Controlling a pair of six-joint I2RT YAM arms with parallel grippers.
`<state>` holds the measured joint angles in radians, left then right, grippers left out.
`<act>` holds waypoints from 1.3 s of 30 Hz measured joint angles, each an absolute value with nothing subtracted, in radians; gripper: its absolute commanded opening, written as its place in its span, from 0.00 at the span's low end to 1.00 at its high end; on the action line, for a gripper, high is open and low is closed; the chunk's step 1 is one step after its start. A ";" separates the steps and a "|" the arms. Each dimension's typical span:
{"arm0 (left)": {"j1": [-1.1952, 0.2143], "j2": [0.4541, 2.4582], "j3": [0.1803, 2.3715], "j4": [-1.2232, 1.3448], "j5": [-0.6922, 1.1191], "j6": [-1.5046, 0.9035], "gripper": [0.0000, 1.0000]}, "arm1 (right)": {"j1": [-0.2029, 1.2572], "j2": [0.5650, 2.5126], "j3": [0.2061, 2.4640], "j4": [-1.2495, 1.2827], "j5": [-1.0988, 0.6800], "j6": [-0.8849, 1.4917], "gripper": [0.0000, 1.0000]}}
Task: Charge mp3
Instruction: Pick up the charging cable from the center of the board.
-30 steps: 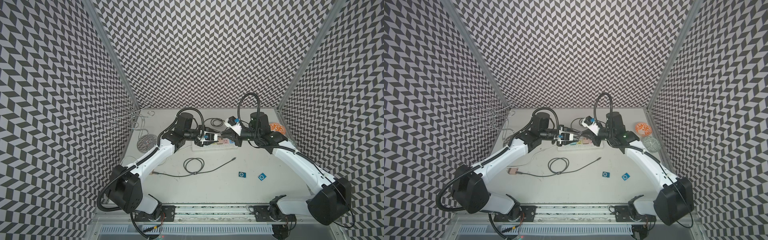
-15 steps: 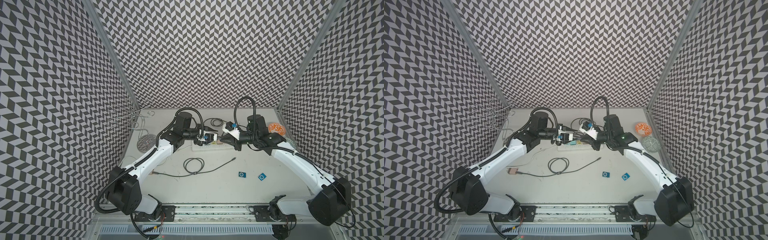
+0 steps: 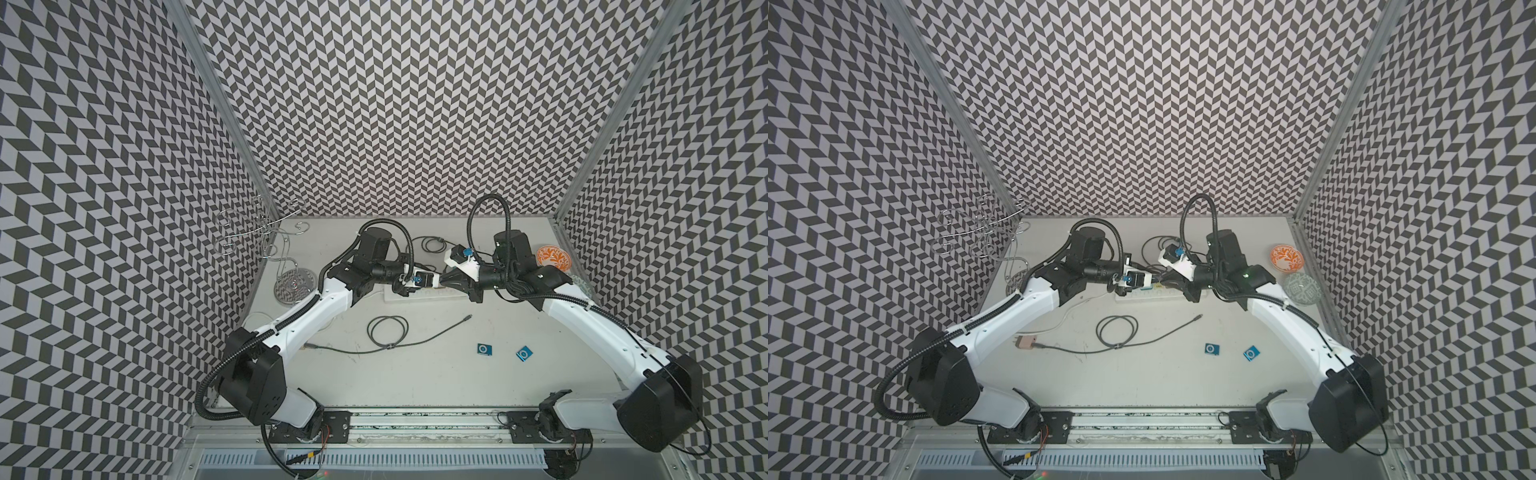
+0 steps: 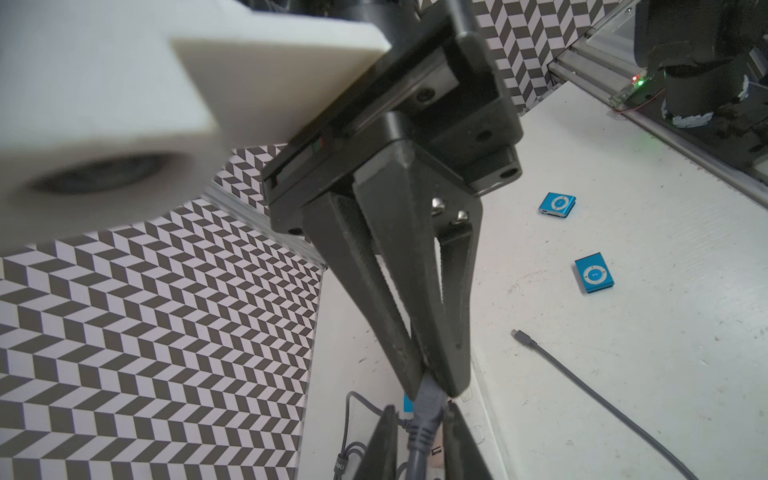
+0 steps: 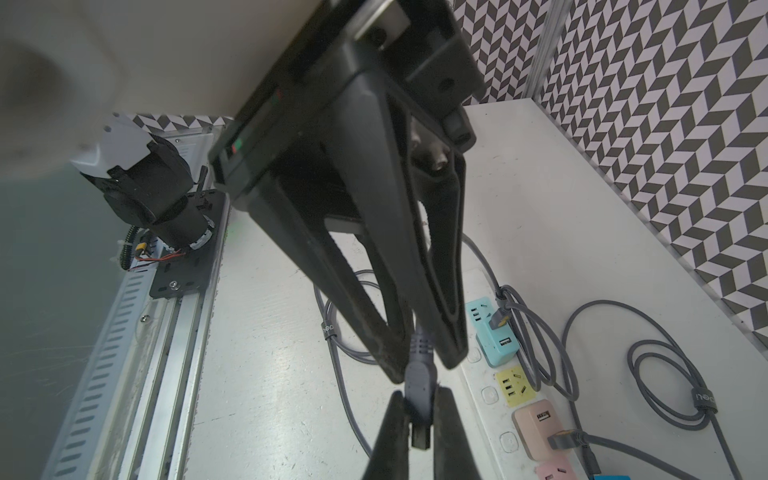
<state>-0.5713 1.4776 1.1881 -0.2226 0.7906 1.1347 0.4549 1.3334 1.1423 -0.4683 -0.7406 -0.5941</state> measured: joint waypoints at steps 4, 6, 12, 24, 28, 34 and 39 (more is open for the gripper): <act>-0.572 1.478 1.188 -0.241 0.788 1.138 0.02 | 0.453 1.329 1.142 -0.468 -0.738 -0.600 0.07; -0.572 1.478 1.188 -0.241 0.788 1.140 0.00 | 0.453 1.328 1.142 -0.469 -0.737 -0.600 0.12; -0.577 1.478 1.188 -0.234 0.781 1.129 0.00 | 0.456 1.322 1.129 -0.453 -0.734 -0.580 0.53; -0.517 1.449 1.140 -0.154 0.802 0.954 0.00 | 0.346 1.102 0.916 -0.202 -0.491 -0.278 0.76; -0.487 1.438 1.117 -0.122 0.799 0.876 0.00 | 0.318 1.068 0.854 -0.185 -0.314 -0.079 0.76; -0.471 1.419 1.090 -0.080 0.797 0.802 0.00 | 0.316 1.068 0.758 -0.279 -0.192 0.177 0.75; -0.471 1.415 1.087 -0.060 0.797 0.775 0.00 | 0.321 1.087 0.675 -0.387 -0.179 0.364 0.73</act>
<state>-0.4709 1.4147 1.0870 -0.0601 0.7967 0.7753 0.3206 1.0874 0.6750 -0.3874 -0.1787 0.3641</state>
